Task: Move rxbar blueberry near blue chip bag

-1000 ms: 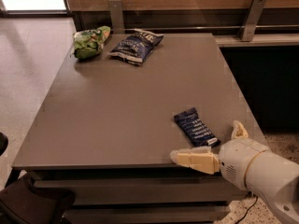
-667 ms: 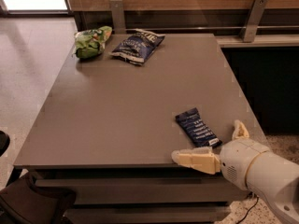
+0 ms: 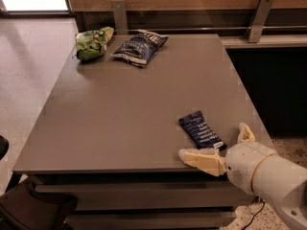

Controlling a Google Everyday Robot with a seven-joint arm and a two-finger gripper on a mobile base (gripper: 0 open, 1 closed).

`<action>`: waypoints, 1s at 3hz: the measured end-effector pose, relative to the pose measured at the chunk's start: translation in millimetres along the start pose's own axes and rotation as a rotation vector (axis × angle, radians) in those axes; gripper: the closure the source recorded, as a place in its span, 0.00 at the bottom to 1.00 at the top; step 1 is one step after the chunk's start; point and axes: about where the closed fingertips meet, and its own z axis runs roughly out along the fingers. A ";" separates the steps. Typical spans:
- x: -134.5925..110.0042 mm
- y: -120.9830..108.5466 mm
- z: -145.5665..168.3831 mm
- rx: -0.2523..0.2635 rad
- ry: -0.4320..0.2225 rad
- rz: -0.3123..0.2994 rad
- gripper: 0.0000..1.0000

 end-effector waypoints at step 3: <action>-6.0 0.4 -2.8 0.000 0.000 0.000 0.94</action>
Offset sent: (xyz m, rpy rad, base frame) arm 0.0000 0.0000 0.0005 -0.0001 -0.0001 0.0000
